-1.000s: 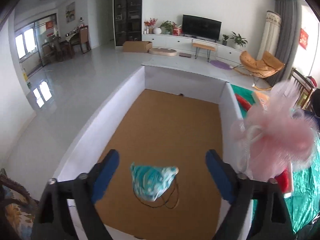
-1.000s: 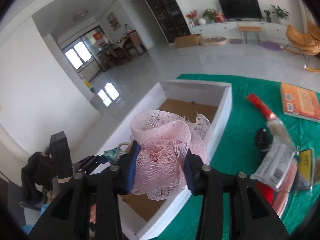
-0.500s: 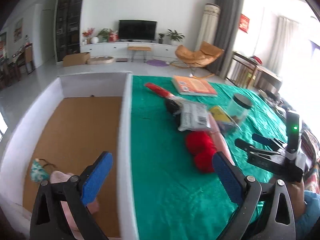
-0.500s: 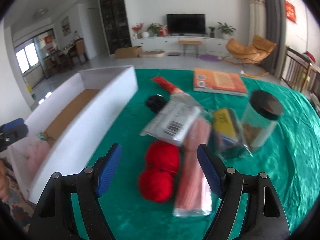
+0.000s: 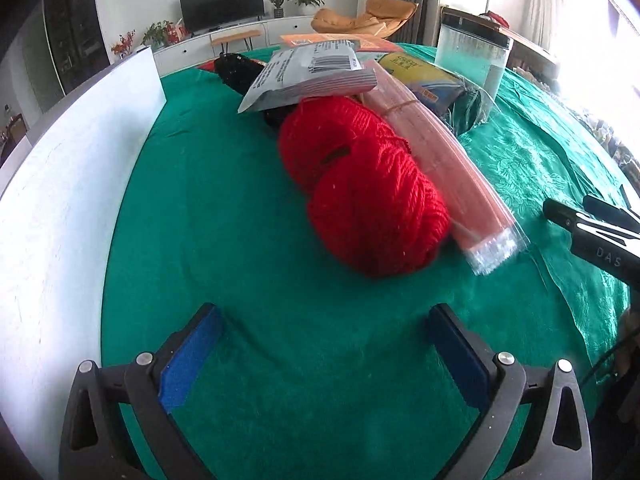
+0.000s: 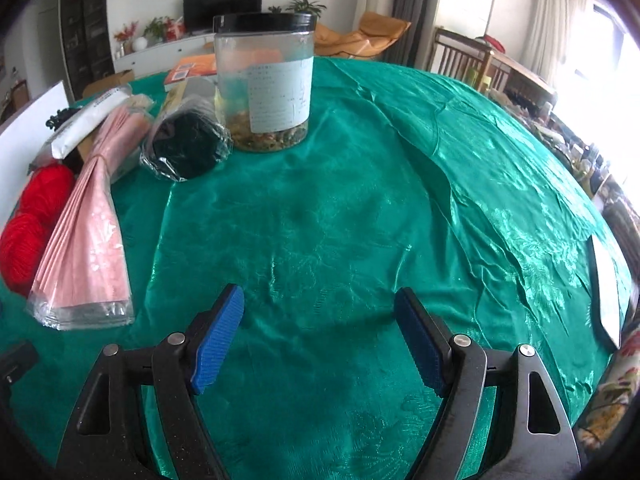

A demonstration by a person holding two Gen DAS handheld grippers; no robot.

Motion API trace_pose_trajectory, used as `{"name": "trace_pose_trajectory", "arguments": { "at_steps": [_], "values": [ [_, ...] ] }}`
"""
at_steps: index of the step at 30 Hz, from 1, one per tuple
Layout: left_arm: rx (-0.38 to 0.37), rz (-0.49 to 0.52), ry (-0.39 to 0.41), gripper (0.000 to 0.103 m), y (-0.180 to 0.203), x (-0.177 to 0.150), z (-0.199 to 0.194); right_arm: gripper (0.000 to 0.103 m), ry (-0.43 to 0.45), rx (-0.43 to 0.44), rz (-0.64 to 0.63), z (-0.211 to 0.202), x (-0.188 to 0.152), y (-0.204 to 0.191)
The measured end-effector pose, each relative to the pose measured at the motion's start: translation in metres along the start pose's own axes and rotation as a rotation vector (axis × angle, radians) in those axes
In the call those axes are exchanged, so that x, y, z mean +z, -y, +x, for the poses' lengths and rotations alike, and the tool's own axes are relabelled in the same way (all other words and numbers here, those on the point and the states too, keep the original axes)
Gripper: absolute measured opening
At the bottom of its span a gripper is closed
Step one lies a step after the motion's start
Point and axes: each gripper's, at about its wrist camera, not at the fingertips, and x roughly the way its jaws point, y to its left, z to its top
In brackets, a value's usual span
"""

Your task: Organize soft objects

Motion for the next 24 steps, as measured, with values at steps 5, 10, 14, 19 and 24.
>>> {"name": "trace_pose_trajectory", "arguments": {
  "at_steps": [5,10,14,19,24],
  "values": [
    [0.012,-0.021,0.013,0.103,-0.007,0.023,0.017,0.083,-0.024,0.027,0.025,0.000,-0.005,0.005],
    [-0.006,-0.002,0.013,0.103,-0.011,0.035,0.027,0.086,-0.044,0.063,0.079,0.004,-0.006,0.014],
    [-0.005,-0.001,0.013,0.103,-0.011,0.036,0.028,0.088,-0.047,0.069,0.077,0.003,-0.005,0.013],
    [-0.006,-0.002,0.013,0.103,-0.011,0.036,0.028,0.088,-0.047,0.069,0.077,0.003,-0.005,0.013],
    [-0.006,-0.002,0.014,0.103,-0.011,0.036,0.029,0.088,-0.048,0.068,0.076,0.003,-0.004,0.013]
  ]
}}
